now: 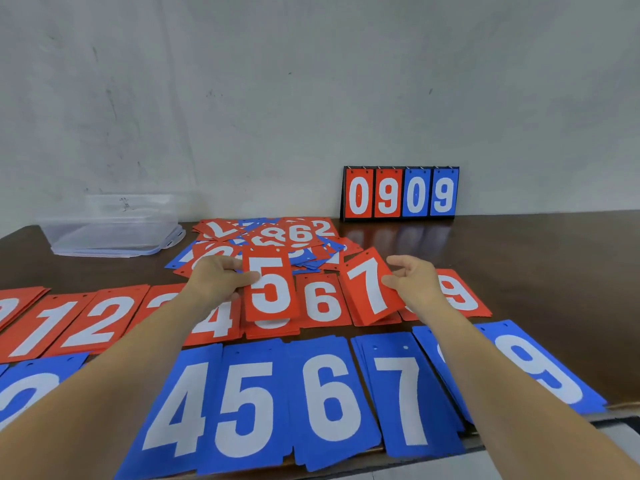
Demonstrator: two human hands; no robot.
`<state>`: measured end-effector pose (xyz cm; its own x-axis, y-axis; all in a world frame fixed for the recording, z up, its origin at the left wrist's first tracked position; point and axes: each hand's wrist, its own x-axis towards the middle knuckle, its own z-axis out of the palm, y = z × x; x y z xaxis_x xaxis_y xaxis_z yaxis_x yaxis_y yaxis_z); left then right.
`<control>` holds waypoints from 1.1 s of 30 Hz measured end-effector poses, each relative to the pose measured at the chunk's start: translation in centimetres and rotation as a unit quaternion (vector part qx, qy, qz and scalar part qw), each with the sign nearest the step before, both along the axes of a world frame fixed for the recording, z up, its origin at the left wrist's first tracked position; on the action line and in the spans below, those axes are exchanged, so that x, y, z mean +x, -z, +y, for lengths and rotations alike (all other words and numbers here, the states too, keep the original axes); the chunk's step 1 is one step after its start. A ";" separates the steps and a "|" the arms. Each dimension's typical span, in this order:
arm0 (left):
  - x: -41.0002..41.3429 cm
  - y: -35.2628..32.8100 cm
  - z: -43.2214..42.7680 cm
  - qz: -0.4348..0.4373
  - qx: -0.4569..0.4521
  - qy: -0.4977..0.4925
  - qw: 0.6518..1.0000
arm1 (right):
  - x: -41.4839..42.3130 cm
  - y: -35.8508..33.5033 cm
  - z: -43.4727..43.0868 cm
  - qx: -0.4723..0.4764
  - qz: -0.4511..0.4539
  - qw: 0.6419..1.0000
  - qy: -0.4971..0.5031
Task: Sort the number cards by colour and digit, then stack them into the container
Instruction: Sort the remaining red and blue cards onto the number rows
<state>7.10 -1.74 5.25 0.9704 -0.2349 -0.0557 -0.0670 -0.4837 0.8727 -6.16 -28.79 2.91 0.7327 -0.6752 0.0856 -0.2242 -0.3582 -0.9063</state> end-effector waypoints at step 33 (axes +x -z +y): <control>0.8 2.6 -0.5 -0.137 0.279 -0.011 0.950 | 3.5 1.3 0.0 -0.308 0.161 0.938 -0.008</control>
